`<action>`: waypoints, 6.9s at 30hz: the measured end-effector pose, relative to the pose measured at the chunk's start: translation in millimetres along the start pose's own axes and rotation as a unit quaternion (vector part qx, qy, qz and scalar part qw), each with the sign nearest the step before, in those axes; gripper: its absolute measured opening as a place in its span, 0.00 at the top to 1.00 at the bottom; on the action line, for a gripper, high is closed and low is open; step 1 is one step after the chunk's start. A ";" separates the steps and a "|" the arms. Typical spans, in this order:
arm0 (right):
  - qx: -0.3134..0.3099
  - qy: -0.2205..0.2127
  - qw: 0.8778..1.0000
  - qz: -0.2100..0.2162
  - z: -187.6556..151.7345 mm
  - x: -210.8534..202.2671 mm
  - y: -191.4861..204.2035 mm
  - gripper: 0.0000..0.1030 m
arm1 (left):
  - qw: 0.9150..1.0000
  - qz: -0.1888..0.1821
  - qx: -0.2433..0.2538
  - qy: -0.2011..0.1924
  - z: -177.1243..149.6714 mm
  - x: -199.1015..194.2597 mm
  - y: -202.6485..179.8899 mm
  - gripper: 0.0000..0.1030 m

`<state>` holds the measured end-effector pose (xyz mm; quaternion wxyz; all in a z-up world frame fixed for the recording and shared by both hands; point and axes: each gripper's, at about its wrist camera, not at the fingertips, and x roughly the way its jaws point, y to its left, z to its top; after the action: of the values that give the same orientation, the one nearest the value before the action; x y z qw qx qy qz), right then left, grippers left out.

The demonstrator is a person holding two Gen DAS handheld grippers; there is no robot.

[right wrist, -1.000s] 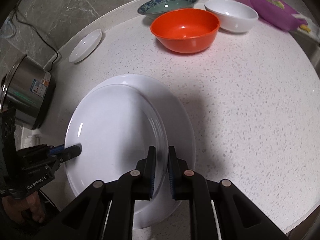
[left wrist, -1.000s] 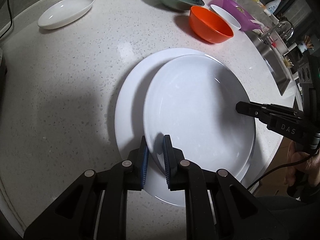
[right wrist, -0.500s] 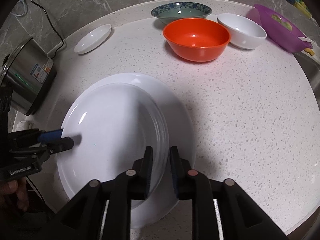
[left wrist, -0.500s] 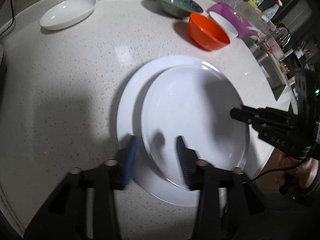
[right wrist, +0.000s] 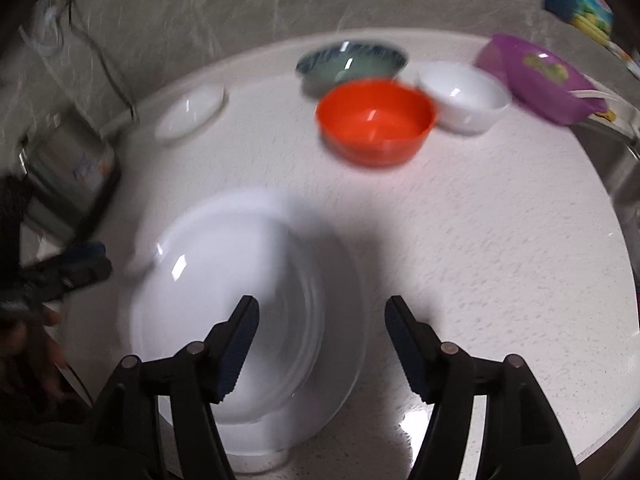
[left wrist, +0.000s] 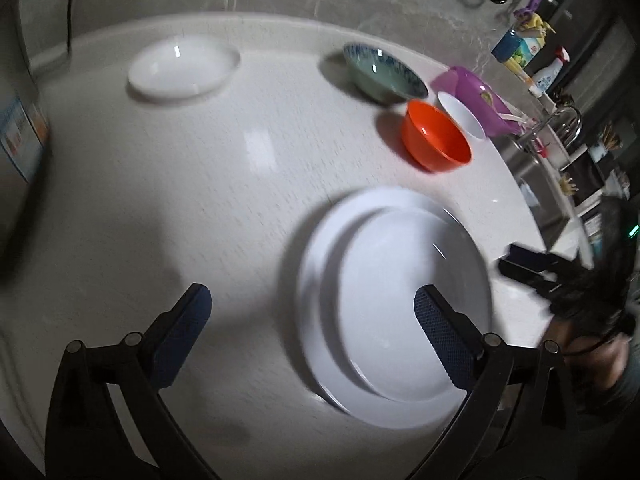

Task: Organize plates and bowls
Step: 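Open both tools to release the oval plate on the stack, then move both tools to the small white dish and close them on its rim, then lift the small white dish with both tools, then carry the small white dish with both tools and lower it onto the plate stack, then open both tools to release the dish on the stack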

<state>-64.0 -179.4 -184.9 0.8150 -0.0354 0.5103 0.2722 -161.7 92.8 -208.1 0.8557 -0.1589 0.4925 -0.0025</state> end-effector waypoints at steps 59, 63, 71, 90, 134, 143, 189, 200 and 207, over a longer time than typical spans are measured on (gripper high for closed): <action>0.033 0.127 0.980 0.152 276.2 259.5 136.6 0.53 | 0.974 0.109 -0.196 0.022 218.0 111.0 221.1 0.80; 0.028 0.129 0.981 0.146 277.0 263.6 147.1 0.57 | 0.974 0.106 -0.198 0.025 214.6 113.2 221.9 0.83; 0.012 0.134 0.982 0.133 276.6 270.8 152.8 0.89 | 0.975 0.107 -0.192 0.026 214.0 117.1 220.4 0.88; -0.006 0.116 0.986 0.123 267.6 260.4 149.4 0.91 | 0.980 0.101 -0.172 0.022 212.2 118.2 204.0 0.90; 0.060 0.037 0.995 0.074 63.6 -10.4 34.1 0.91 | 0.998 -0.031 0.029 0.053 46.9 -2.3 -33.0 0.89; 0.087 0.074 0.992 0.059 8.1 5.1 16.4 0.91 | 0.992 -0.028 0.067 0.104 -2.6 28.2 -45.7 0.89; -0.021 0.050 0.996 -0.066 -20.5 25.9 53.1 0.62 | 0.978 -0.014 0.173 0.118 -7.9 59.6 -71.3 0.48; 0.000 0.012 0.998 -0.064 -17.7 2.6 43.2 0.44 | 0.985 -0.031 0.149 0.077 8.5 36.2 -66.1 0.24; 0.047 -0.052 0.997 -0.011 8.7 -28.3 -13.8 0.28 | 0.993 0.065 0.086 -0.042 41.9 1.9 -38.2 0.00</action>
<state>-59.7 -199.7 -159.7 0.8444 0.0111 0.4787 0.2403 -119.6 67.5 -179.7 0.8844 -0.0526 0.4633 0.0176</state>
